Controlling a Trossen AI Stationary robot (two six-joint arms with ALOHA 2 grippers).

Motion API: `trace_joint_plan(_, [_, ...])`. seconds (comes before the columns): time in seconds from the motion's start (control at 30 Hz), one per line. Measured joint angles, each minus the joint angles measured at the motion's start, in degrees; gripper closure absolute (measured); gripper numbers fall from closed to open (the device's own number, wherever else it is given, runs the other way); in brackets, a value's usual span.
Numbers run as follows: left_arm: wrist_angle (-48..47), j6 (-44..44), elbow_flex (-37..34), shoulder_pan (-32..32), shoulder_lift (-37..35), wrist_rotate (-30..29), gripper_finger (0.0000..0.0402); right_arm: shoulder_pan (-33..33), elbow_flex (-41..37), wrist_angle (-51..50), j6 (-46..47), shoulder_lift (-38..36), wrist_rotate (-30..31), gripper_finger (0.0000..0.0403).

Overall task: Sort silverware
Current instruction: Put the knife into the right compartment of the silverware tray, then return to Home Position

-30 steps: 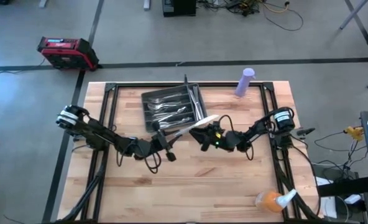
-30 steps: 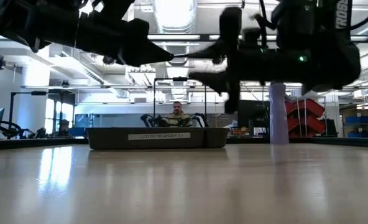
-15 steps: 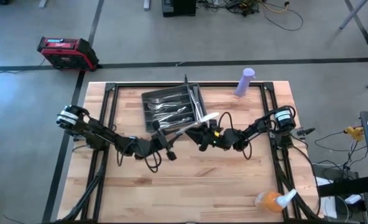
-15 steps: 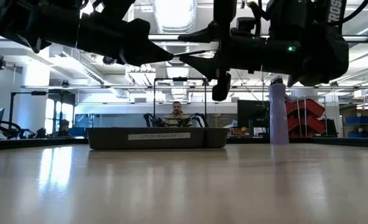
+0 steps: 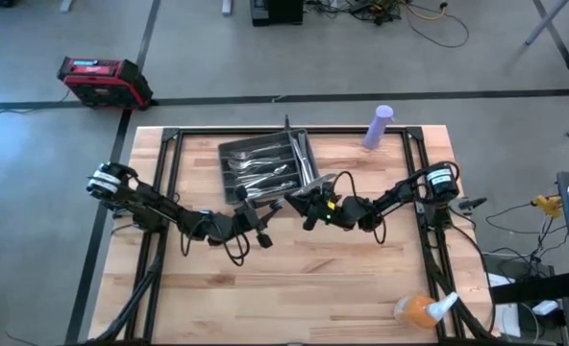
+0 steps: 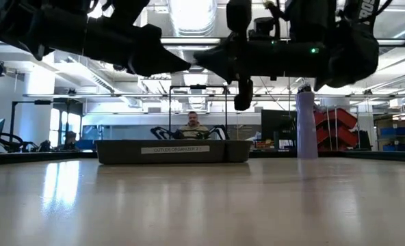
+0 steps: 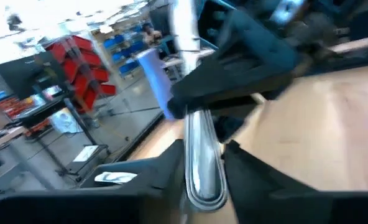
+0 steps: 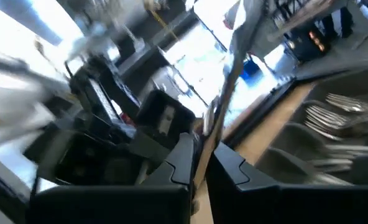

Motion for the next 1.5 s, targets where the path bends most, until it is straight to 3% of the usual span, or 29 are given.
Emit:
trace_joint_plan(0.17, [-1.83, -0.59, -0.33, -0.25, -1.47, 0.58, 0.0171, -4.51, 0.69, -22.57, 0.89, -8.27, -5.38, 0.0400])
trace_joint_plan(0.27, [-3.57, -2.62, -0.42, -0.25, -1.67, -0.07, 0.0126, -8.67, 3.45, -41.06, -1.67, -14.45, -8.53, 0.0401])
trace_joint_plan(0.43, [-8.55, -7.18, -0.48, -0.24, -1.89, -1.10, 0.0117, -19.35, 19.43, -81.20, -9.93, -19.06, -18.08, 0.0402])
trace_joint_plan(0.53, [-11.22, -9.85, -0.50, -0.28, -1.89, -1.25, 0.0134, -24.77, 31.33, -102.06, -15.26, -15.95, -22.54, 0.0402])
trace_joint_plan(0.63, [-13.14, -12.17, -0.53, -0.87, -1.89, -1.20, 0.0157, -29.35, 39.53, -114.59, -17.89, -10.90, -30.75, 0.0402])
trace_joint_plan(0.7, [-13.17, -12.74, -0.55, -1.74, -1.89, -0.87, 0.0171, -31.67, 42.67, -118.45, -18.23, -7.65, -36.74, 0.0402])
trace_joint_plan(0.77, [-13.19, -13.25, -0.55, -3.01, -1.89, -0.03, 0.0184, -32.99, 44.14, -120.08, -18.07, -4.71, -39.01, 0.0402])
trace_joint_plan(1.1, [-13.25, -15.12, -0.77, -8.69, -1.89, -0.01, 0.0240, -34.14, 44.96, -123.07, -17.11, 4.55, -43.01, 0.0396])
trace_joint_plan(1.23, [-13.22, -15.77, -0.80, -9.10, -1.89, -0.02, 0.0256, -34.19, 44.87, -123.35, -16.36, 5.53, -41.96, 0.0360])
trace_joint_plan(1.5, [-13.61, -17.42, -0.81, -9.80, -1.89, -1.27, 0.0278, -34.23, 44.92, -126.42, -19.64, 2.98, -39.64, 0.0251])
